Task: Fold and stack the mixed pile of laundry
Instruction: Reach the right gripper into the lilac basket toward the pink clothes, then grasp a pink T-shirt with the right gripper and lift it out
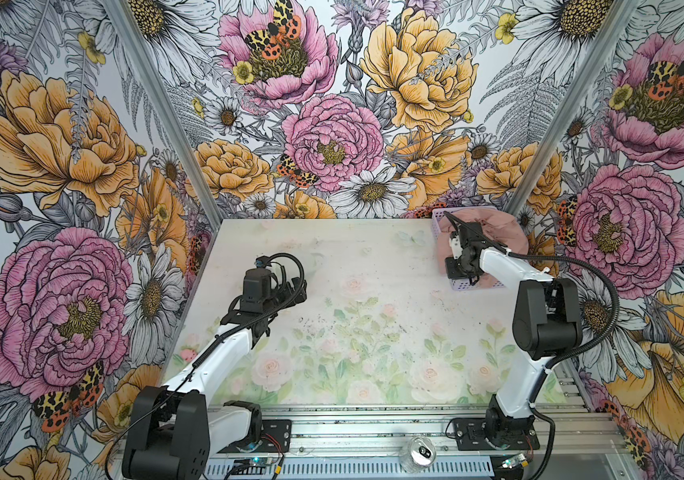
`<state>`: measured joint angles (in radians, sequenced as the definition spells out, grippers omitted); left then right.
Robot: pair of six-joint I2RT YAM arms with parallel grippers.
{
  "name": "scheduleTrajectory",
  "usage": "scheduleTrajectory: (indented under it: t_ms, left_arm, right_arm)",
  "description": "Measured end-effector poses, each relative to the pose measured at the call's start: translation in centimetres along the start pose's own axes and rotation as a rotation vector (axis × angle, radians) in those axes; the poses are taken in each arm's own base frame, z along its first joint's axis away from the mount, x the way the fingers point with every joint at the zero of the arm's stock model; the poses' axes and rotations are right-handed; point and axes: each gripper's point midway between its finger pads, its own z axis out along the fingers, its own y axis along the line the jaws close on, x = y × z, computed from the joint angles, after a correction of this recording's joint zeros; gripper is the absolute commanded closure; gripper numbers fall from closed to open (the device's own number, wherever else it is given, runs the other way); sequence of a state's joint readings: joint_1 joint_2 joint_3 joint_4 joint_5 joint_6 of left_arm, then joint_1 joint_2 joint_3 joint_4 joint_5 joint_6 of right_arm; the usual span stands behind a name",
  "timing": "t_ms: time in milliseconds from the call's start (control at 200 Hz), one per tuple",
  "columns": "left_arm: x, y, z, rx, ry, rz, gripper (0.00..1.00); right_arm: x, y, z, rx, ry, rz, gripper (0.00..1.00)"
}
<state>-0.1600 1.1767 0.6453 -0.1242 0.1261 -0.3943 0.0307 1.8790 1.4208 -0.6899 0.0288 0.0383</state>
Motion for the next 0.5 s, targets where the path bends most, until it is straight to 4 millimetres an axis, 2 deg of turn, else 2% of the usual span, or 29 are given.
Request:
scheduleTrajectory:
  t_ms: [120,225,295,355,450,500]
  left_arm:
    - [-0.3,-0.4,-0.1,0.009,-0.004,0.004,0.01]
    - [-0.2,-0.8,-0.1,0.018,-0.002,0.01,0.01]
    - [-0.1,-1.2,-0.1,0.026,0.003,0.016,0.01]
    - [0.1,-1.4,0.0,0.031,0.005,0.021,0.01]
    - [0.3,-1.7,0.2,0.036,0.015,0.025,0.01]
    - [0.4,-1.8,0.3,0.037,0.02,0.027,0.01]
  right_arm:
    - [-1.2,-0.1,-2.4,-0.02,-0.021,0.026,0.31]
    - [-3.2,-0.5,-6.3,-0.037,-0.099,0.08,0.2]
    - [-5.0,-1.5,-8.7,-0.032,-0.167,0.122,0.15]
    - [-6.3,-2.8,-10.0,-0.014,-0.211,0.163,0.12]
    - [-7.3,-4.8,-9.5,0.02,-0.217,0.223,0.11]
    - [-7.3,-5.5,-8.1,0.03,-0.193,0.247,0.19]
